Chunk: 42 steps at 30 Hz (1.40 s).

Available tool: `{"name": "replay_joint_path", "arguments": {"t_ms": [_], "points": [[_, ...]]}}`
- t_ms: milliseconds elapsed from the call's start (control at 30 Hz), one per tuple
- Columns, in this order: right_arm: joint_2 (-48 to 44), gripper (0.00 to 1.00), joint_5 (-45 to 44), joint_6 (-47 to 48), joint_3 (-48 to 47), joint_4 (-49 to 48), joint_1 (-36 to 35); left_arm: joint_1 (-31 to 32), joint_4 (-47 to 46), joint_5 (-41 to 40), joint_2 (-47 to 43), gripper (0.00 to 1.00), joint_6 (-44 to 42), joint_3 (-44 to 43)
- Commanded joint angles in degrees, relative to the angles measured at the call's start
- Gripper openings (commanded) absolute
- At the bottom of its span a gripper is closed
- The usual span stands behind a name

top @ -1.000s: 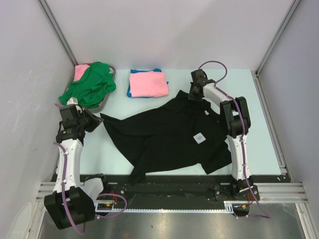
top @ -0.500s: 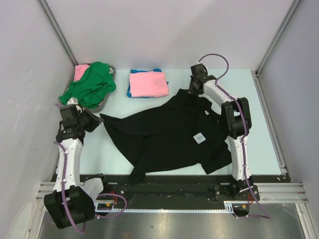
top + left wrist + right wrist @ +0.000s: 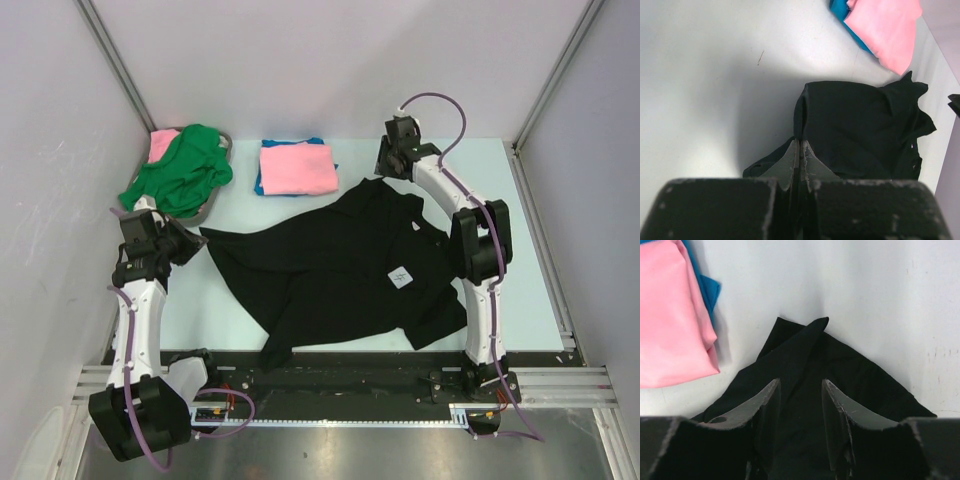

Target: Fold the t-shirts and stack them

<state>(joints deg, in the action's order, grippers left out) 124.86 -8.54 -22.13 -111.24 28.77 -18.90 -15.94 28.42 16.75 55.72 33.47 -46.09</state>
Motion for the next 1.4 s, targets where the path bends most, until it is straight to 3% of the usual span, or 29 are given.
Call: {"name": "replay_joint_path", "arguments": {"t_ms": [0, 733, 1233, 1367], "points": [[3.63, 0.43, -0.17, -0.46, -2.05, -0.39, 0.09, -0.49, -0.92, 1.00, -0.09, 0.00, -0.52, -0.76], [12.51, 0.45, 2.56, -3.09, -13.38, -0.04, 3.25, -0.49, -0.74, -0.67, 0.61, 0.00, -1.39, -1.55], [15.94, 0.45, 4.84, -5.38, -14.18, -1.09, 3.60, -0.40, -0.65, -0.93, 0.79, 0.00, -1.39, -1.46], [16.38, 0.34, 4.84, -5.38, -14.53, -1.35, 3.60, -0.49, -0.74, -1.11, 1.05, 0.00, -1.39, -1.38]]}}
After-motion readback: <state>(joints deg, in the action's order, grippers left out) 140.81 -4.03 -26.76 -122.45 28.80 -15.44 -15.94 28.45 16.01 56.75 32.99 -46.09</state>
